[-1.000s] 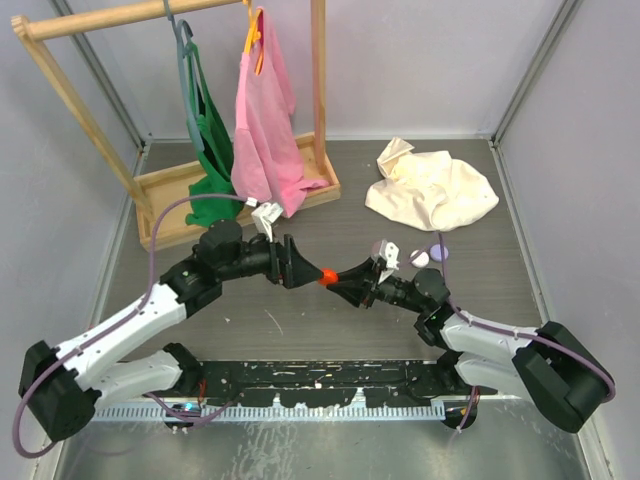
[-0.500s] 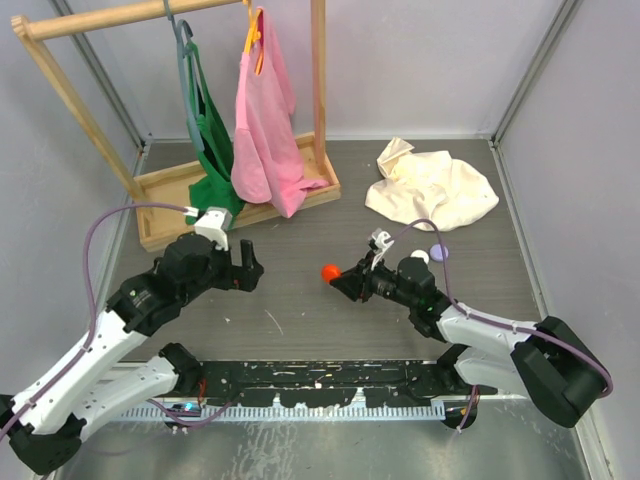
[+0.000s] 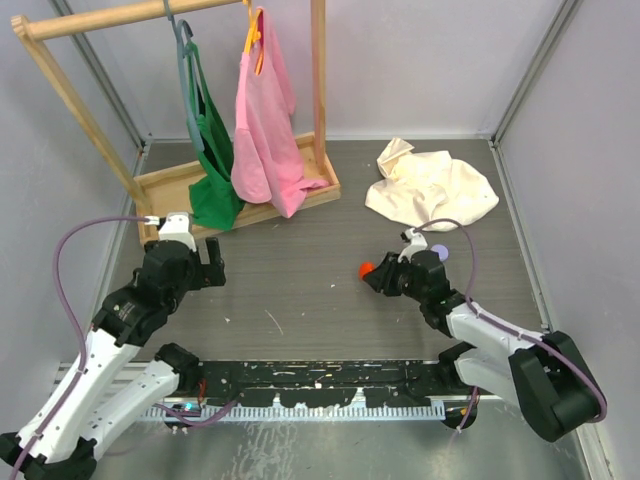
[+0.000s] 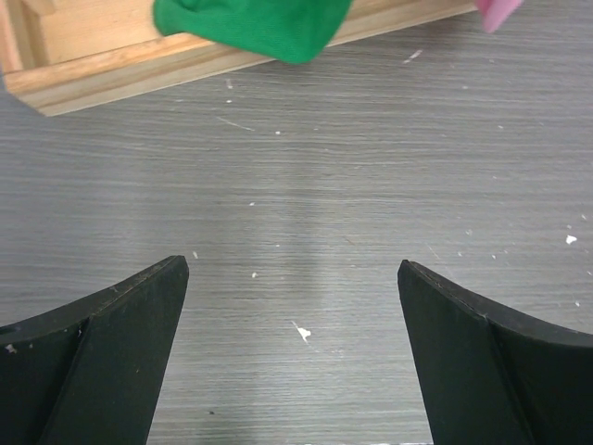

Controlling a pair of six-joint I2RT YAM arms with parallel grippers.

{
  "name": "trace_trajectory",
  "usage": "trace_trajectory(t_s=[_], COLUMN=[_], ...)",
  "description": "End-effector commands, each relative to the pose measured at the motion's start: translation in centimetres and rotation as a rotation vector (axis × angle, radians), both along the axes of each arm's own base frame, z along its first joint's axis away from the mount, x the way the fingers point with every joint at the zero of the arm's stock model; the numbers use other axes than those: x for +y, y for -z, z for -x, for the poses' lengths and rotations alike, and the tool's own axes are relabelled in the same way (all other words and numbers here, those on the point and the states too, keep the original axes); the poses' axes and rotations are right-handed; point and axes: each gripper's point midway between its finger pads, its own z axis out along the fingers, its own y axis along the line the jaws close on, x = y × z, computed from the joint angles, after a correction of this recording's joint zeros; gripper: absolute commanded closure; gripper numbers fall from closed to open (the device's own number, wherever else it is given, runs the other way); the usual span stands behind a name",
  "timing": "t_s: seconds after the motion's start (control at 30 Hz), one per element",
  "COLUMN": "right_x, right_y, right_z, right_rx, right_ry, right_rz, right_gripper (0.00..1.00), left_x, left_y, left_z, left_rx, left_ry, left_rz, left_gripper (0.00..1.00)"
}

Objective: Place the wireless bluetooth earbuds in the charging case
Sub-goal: Place the charging case at the center of the board.

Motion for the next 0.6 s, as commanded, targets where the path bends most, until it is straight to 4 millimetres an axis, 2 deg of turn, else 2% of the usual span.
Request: trace_trajectory(t_s=[0.0, 0.23, 0.37, 0.43, 0.57], right_x=[-2.7, -7.1, -9.1, -9.9, -10.7], right_y=[0.0, 2.7, 3.6, 3.8, 4.1], right_z=[-1.5, -2.7, -3.2, -3.4, -3.6], right_rx=[0.035, 0.155, 0.193, 0.205, 0.218], right_ry=[0.164, 0.361, 0.449, 0.485, 0.528], right_rz=[-0.021, -0.021, -0.036, -0.045, -0.044], right_gripper=[0.98, 0.95, 0.92, 0.88, 0.72], left_x=[1.2, 1.7, 2.0, 2.0, 2.1], left_y=[-0.4, -0.7, -1.1, -1.4, -1.6], left_z=[-0.5, -0.6, -0.6, -0.6, -0.5], left_rx=[-0.033, -0.048, -0.070, -0.084, -0.095], left_ry=[-0.031, -0.048, -0.063, -0.063, -0.065], left_rz=[0.012, 0.070, 0.098, 0.112, 0.120], left_gripper=[0.02, 0.02, 0.02, 0.02, 0.02])
